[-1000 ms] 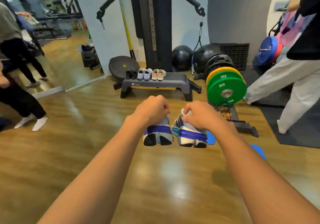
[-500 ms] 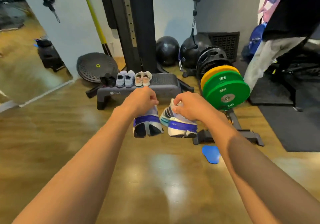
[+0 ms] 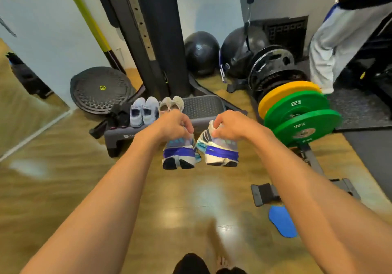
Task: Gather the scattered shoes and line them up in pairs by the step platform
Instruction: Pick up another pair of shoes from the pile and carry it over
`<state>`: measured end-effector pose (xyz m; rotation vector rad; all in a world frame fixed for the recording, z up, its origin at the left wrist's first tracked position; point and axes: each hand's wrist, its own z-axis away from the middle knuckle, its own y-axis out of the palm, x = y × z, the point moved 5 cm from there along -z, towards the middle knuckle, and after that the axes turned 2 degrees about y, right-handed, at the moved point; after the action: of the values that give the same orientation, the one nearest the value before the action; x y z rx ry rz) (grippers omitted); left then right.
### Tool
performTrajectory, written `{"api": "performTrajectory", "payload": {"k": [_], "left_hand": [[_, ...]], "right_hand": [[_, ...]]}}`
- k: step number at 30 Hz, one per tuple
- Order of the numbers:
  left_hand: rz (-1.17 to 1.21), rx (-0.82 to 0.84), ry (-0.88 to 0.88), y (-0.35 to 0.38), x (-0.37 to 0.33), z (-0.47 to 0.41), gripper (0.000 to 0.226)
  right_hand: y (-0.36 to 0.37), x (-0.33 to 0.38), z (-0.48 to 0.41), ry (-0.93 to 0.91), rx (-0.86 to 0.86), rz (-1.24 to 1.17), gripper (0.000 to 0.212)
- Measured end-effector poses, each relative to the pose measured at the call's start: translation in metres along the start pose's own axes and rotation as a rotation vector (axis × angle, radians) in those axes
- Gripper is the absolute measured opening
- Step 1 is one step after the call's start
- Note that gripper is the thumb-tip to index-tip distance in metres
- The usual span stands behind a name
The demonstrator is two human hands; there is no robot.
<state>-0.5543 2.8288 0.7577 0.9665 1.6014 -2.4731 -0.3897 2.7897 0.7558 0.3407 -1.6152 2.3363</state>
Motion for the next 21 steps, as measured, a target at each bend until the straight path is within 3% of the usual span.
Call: {"api": "performTrajectory", "payload": {"k": [9, 21], "left_hand": [[0.005, -0.136, -0.007, -0.049, 0.097, -0.225, 0.013], [-0.096, -0.173, -0.109, -0.037, 0.187, -0.478, 0.009]], "right_hand": [[-0.009, -0.015, -0.233, 0.132, 0.331, -0.37, 0.059], [-0.011, -0.065, -0.499, 0.108, 0.109, -0.239, 0.054]]}}
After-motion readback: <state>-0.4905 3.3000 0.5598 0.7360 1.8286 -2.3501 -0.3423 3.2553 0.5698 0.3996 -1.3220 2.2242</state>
